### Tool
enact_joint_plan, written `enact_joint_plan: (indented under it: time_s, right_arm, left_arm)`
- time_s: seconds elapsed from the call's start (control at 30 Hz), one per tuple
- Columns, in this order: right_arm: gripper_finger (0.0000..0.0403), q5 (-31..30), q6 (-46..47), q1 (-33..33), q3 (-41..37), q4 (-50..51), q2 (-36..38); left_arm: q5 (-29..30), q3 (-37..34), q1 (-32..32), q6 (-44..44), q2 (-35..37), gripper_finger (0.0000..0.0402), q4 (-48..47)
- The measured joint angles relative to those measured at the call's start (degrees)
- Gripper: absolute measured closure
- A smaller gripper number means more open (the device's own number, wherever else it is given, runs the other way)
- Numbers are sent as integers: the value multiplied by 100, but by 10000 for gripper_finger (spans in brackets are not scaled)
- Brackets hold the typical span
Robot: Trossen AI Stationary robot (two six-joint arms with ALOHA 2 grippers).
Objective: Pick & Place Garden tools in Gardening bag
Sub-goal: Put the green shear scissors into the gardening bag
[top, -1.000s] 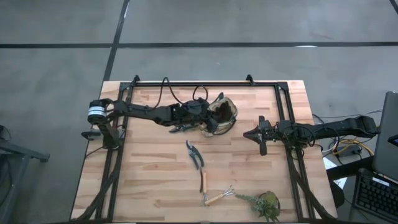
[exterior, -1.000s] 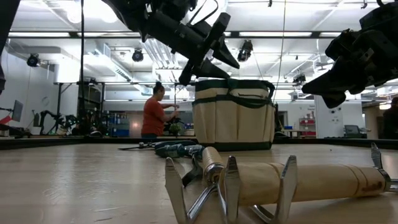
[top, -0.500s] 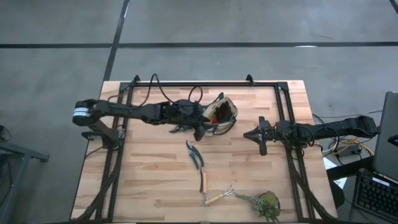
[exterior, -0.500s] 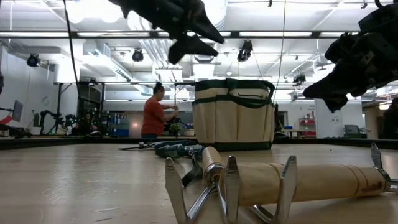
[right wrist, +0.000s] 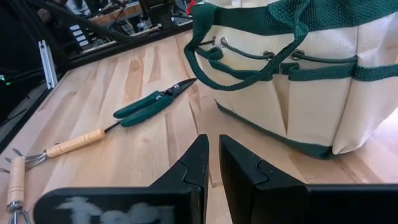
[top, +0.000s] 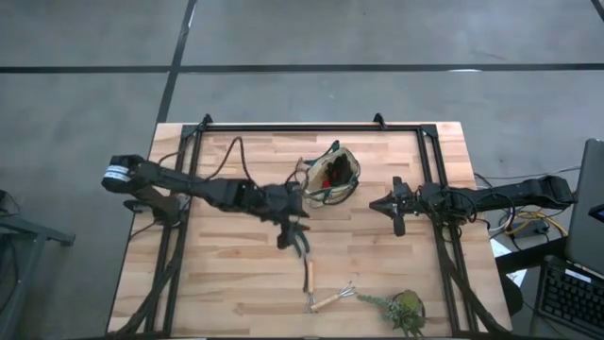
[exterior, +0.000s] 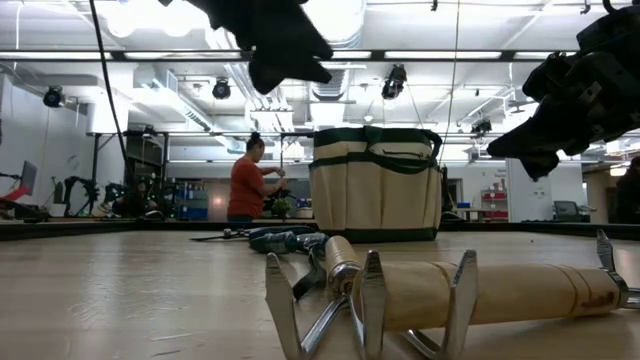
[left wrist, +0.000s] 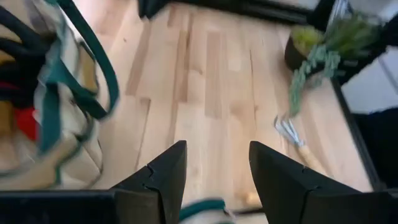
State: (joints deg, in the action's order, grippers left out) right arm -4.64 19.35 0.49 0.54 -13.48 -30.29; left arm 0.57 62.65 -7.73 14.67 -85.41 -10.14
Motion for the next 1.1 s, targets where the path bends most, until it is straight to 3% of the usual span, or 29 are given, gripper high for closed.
enact_joint_plan:
  time_s: [0.13,0.33,0.43,0.63,1.1]
  right_arm:
    - [369,0,-4,1,0,0,-20]
    - [369,4,-4,0,0,-83,-19]
    - [369,4,2,0,0,-85,-19]
    - [369,7,20,0,0,-44,-19]
    - [369,-41,17,0,0,-98,-19]
  left_arm:
    - [280,-310,-341,157,-21,225,204]
    - [402,-1143,-561,778,-23,225,1775]
    - [414,-1464,-577,817,-23,225,2018]
    - [630,-2021,-596,-498,-50,228,1985]
    - [655,-2190,-711,-1803,-52,232,2021]
